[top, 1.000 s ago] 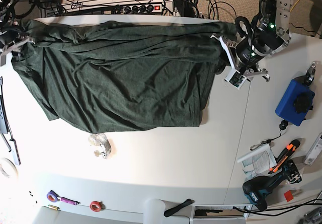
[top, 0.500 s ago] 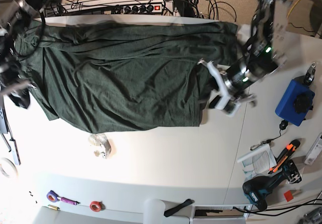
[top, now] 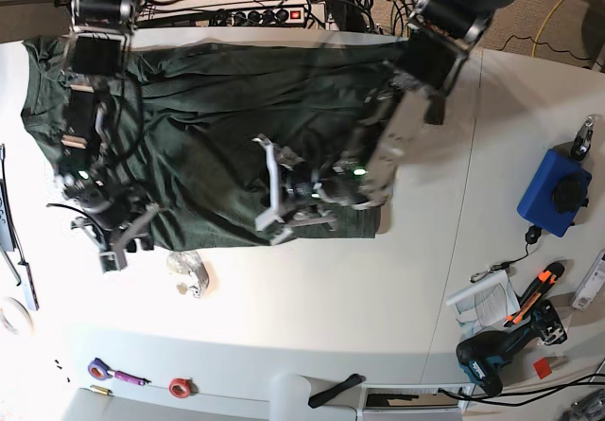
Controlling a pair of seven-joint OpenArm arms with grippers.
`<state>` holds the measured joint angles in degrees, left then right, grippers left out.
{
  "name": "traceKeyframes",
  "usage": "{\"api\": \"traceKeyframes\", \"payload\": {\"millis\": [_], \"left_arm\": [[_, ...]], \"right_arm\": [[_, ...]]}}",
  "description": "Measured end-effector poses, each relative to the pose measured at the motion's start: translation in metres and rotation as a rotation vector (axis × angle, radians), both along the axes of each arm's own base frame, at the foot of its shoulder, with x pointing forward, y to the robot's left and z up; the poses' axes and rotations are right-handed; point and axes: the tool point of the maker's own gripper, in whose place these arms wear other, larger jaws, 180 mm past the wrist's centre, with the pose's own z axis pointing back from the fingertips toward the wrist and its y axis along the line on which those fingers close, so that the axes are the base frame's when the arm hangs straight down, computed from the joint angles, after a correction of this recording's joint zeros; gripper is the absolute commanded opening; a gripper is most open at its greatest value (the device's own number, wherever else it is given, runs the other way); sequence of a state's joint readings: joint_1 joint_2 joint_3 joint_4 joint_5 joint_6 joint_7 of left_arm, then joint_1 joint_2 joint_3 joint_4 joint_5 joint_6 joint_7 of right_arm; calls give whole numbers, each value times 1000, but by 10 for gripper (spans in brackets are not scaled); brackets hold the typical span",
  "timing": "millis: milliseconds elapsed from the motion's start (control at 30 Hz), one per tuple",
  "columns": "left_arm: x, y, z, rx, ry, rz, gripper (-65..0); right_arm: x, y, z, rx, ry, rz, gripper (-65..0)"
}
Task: Layout the t-shirt on the table in an organized manner, then fold the t-shirt properly
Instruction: 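Release the shirt and press both grippers down onto the folded shirt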
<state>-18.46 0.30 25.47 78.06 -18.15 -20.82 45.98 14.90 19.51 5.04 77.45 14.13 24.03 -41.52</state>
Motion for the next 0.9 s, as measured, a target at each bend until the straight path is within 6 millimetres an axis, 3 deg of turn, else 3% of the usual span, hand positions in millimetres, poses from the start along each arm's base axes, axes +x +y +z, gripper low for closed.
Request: {"api": "traceKeyframes", "payload": {"millis": [67,233,433,500,600,633,800,900], "left_arm": [[0,-3,-14,62,5,-2,-650],[8,9,-43,158,3,63,-650],[18,9,-52,163,-7,100,-650],[18,9,-52,163,-8,101,-650],[18,9,-52,162,-9,101,-650],[18,9,-52,161,-9,101,-650],[18,9,-52,162,-9,101,-650],[18,9,-52,162,-9,101,-650]], "right_arm": [[10,3,-12,36,31,-14,-462],[34,18,-13,108,42,37,-466],[38,27,-20,150,69,42,-467],[36,30,-24,156,77,43,-507],[32,37,-31,169,88,49,-650],[32,39,-32,169,88,50,-650],[42,31,-22,108,0,30,-650],[45,22,-27,84,-5,-10,-650]]}}
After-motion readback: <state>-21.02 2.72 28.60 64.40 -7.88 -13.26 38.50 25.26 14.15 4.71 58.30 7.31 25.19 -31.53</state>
